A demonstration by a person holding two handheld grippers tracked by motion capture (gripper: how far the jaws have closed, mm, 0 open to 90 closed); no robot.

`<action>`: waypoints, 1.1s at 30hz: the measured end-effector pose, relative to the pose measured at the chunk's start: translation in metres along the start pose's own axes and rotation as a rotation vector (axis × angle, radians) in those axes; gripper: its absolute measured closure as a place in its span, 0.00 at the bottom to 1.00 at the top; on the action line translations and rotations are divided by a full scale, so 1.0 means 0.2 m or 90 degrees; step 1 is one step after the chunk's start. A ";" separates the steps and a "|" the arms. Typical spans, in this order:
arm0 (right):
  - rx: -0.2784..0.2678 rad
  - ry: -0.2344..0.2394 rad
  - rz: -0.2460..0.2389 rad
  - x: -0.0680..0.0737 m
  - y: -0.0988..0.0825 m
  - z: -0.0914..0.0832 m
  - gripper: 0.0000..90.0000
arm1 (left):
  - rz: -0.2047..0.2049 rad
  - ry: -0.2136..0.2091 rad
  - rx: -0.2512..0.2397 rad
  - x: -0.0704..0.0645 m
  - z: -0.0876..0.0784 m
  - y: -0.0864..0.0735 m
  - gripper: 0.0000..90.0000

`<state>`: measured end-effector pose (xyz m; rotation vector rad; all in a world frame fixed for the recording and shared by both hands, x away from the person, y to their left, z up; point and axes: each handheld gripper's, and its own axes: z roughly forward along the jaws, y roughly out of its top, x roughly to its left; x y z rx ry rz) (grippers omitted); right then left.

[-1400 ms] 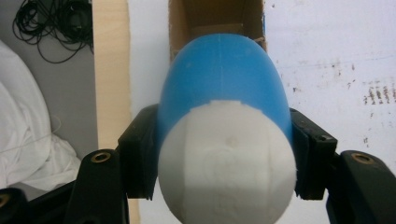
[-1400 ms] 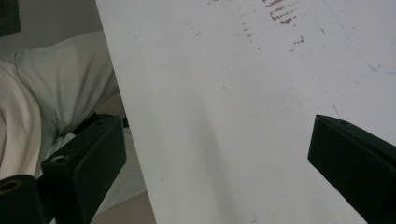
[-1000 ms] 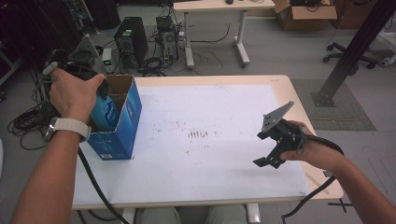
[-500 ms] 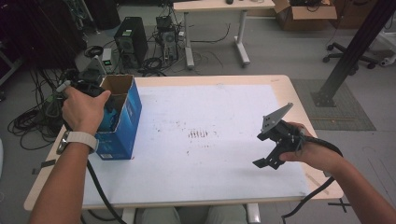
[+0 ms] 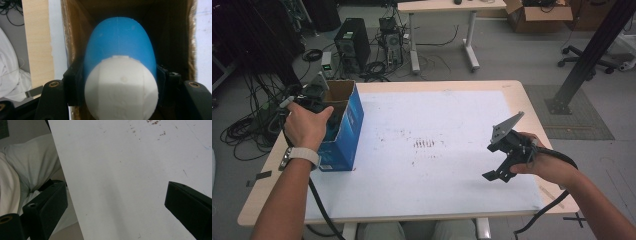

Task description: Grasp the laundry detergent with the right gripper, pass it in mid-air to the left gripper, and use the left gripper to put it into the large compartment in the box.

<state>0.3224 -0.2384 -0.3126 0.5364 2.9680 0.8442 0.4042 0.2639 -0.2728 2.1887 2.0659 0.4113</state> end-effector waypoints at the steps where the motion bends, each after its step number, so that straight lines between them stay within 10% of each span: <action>1: 0.000 0.000 0.001 0.00 0.00 0.00 0.05 | -0.003 0.000 0.000 0.00 0.01 0.00 0.42; 33: 0.001 0.004 0.005 0.00 -0.01 0.02 0.05 | 0.011 -0.017 0.022 0.00 0.03 0.01 0.35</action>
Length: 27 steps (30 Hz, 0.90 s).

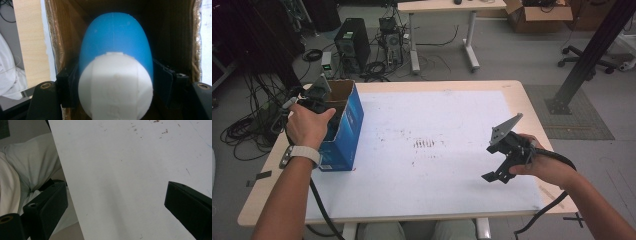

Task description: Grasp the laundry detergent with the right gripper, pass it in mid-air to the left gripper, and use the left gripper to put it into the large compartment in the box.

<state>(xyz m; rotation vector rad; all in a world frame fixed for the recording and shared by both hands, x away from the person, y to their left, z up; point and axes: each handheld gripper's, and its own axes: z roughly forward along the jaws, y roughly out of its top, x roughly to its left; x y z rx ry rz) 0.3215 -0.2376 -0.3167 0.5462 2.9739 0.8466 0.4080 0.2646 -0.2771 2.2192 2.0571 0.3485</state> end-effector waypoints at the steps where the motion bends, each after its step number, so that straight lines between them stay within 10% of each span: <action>1: 0.000 -0.001 -0.003 0.00 0.00 0.00 0.05 | -0.001 0.001 -0.001 0.00 0.00 0.00 0.35; 27: -0.008 -0.010 -0.016 0.05 0.01 -0.06 0.06 | 0.004 -0.030 -0.014 0.03 -0.31 -0.05 0.22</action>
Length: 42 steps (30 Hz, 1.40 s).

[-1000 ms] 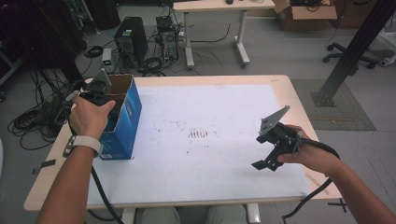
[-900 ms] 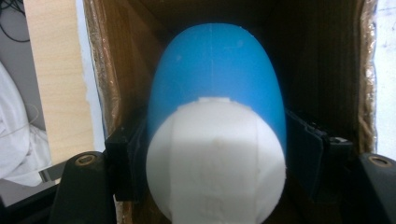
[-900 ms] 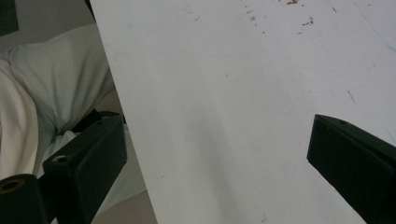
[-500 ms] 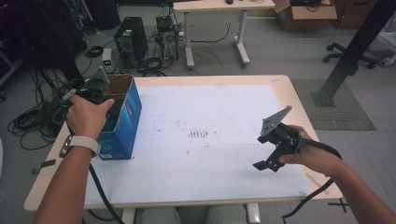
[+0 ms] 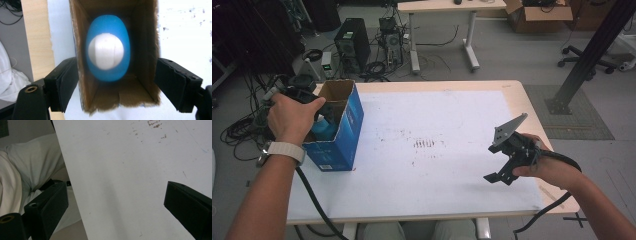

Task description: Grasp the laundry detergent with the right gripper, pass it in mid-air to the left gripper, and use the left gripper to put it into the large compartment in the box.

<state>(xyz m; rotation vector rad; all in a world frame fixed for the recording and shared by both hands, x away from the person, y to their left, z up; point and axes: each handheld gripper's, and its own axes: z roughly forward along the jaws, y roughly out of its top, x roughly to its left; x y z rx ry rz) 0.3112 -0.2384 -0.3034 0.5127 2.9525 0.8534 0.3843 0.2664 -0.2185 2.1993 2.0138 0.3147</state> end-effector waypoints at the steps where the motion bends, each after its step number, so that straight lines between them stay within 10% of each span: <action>1: -0.001 -0.001 -0.003 0.00 0.00 0.00 0.06 | 0.004 0.000 -0.001 0.00 -0.01 -0.01 0.22; 42: -0.011 -0.016 -0.007 0.07 -0.02 -0.07 0.06 | 0.159 -0.066 -0.003 -0.31 -0.40 -0.24 0.08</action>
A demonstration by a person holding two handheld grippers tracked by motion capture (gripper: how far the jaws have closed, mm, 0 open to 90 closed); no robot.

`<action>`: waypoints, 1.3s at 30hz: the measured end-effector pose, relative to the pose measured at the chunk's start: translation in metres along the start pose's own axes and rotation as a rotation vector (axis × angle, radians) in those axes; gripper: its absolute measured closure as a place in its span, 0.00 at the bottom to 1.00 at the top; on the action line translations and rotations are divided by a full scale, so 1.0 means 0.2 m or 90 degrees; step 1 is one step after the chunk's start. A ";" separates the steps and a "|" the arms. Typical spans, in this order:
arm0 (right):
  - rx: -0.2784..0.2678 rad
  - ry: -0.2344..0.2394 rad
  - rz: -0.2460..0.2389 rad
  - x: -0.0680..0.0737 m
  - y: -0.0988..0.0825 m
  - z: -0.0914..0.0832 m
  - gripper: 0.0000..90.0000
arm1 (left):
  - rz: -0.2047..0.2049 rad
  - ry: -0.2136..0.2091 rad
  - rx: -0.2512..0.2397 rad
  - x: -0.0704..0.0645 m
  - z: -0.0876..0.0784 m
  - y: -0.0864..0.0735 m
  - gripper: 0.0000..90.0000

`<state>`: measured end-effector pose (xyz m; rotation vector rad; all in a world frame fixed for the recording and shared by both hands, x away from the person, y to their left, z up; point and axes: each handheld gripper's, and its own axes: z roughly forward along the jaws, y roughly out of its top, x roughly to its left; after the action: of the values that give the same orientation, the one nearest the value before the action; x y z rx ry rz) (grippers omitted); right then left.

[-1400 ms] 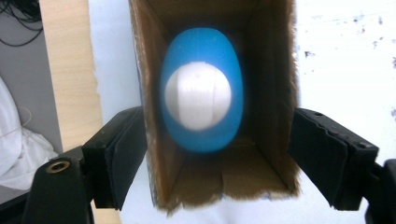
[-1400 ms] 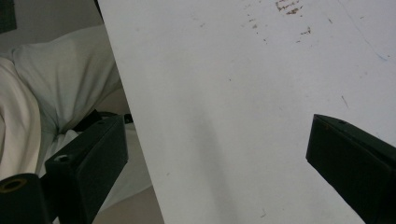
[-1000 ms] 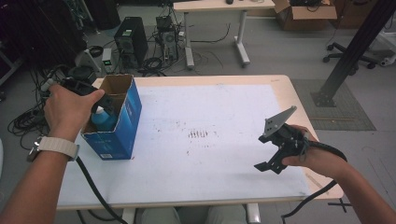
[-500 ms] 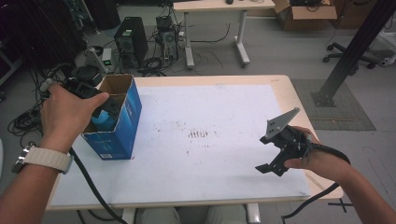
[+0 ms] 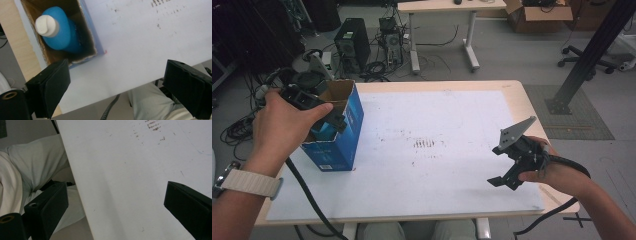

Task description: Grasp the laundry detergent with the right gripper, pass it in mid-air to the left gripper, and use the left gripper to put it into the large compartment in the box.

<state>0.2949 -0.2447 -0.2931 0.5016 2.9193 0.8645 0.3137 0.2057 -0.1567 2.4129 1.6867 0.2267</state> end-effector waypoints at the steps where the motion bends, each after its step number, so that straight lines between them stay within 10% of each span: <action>1: 0.000 -0.001 0.000 0.00 0.00 0.00 0.06 | 0.007 -0.003 0.002 -0.01 0.00 0.00 0.07; 24: -0.004 -0.004 -0.003 0.01 0.03 -0.03 0.06 | 0.128 -0.055 0.007 -0.29 -0.05 -0.05 0.06; 39: -0.005 -0.004 -0.001 0.01 0.02 -0.03 0.06 | 0.159 -0.075 0.008 -0.43 -0.02 -0.01 0.06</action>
<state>0.2940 -0.2435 -0.2852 0.5007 2.9091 0.8732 0.2819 0.1259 -0.1550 2.5882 1.3416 0.1063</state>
